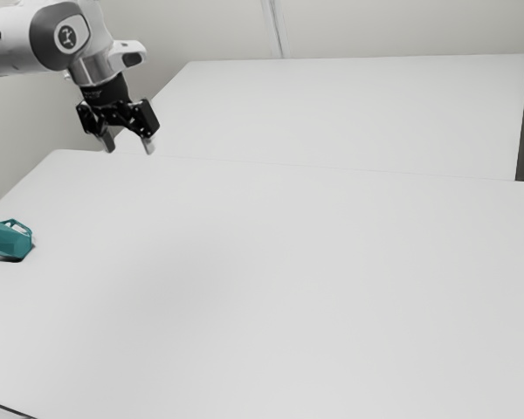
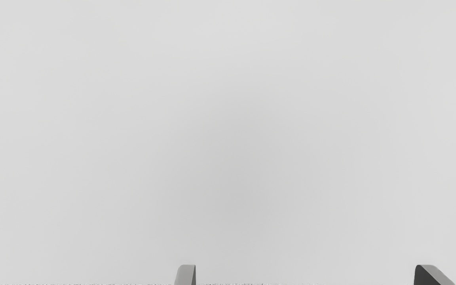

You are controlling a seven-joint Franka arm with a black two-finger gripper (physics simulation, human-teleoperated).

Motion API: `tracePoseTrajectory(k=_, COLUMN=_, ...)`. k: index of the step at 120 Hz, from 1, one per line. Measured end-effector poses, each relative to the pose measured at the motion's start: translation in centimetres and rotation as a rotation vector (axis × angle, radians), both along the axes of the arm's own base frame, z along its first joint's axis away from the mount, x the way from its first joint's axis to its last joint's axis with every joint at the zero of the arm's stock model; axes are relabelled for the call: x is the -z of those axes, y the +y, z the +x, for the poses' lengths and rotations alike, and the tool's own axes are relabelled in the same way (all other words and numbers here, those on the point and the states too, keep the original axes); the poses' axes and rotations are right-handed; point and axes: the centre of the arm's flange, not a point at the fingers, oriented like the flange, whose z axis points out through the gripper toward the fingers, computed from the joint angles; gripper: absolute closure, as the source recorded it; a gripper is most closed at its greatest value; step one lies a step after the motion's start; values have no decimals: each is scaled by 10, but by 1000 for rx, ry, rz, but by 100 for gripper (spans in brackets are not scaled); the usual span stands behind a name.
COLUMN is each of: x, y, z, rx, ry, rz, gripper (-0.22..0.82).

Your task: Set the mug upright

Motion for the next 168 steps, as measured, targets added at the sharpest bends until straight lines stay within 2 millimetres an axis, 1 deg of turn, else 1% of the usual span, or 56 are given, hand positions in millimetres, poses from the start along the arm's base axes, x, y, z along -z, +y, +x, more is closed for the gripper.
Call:
tracePoseTrajectory(k=10, x=14, y=0, z=-4, rx=20, ry=4, rz=-17, gripper=0)
tracePoseTrajectory(k=17, x=22, y=13, z=-8, rx=23, ry=0, rz=-29, gripper=0)
tracePoseTrajectory(k=24, x=29, y=40, z=-11, rx=4, ry=-10, rz=-49, gripper=0)
tracePoseTrajectory(k=37, x=45, y=112, z=-24, rx=-54, ry=-38, rz=-82, gripper=0)
tracePoseTrajectory(k=44, x=51, y=147, z=-31, rx=-72, ry=-63, rz=-106, gripper=0)
tracePoseTrajectory(k=51, x=58, y=175, z=-38, rx=-76, ry=-86, rz=-125, gripper=0)
tracePoseTrajectory(k=60, x=70, y=205, z=-44, rx=-66, ry=-111, rz=-149, gripper=0)
tracePoseTrajectory(k=69, x=84, y=234, z=-49, rx=-52, ry=-130, rz=-173, gripper=0)
tracePoseTrajectory(k=76, x=100, y=255, z=-53, rx=-38, ry=-137, rz=-196, gripper=0)
tracePoseTrajectory(k=93, x=131, y=293, z=-55, rx=22, ry=-161, rz=-248, gripper=0)
tracePoseTrajectory(k=99, x=146, y=311, z=-57, rx=34, ry=-166, rz=-271, gripper=0)
tracePoseTrajectory(k=103, x=152, y=325, z=-60, rx=40, ry=-173, rz=-280, gripper=0)
tracePoseTrajectory(k=118, x=168, y=380, z=-74, rx=55, ry=-205, rz=-305, gripper=0)
tracePoseTrajectory(k=129, x=175, y=412, z=-82, rx=73, ry=-229, rz=-313, gripper=0)
tracePoseTrajectory(k=141, x=187, y=448, z=-85, rx=97, ry=-251, rz=-325, gripper=0)
tracePoseTrajectory(k=154, x=196, y=476, z=-84, rx=133, ry=-271, rz=-332, gripper=0)
tracePoseTrajectory(k=168, x=201, y=496, z=-82, rx=175, ry=-290, rz=-333, gripper=0)
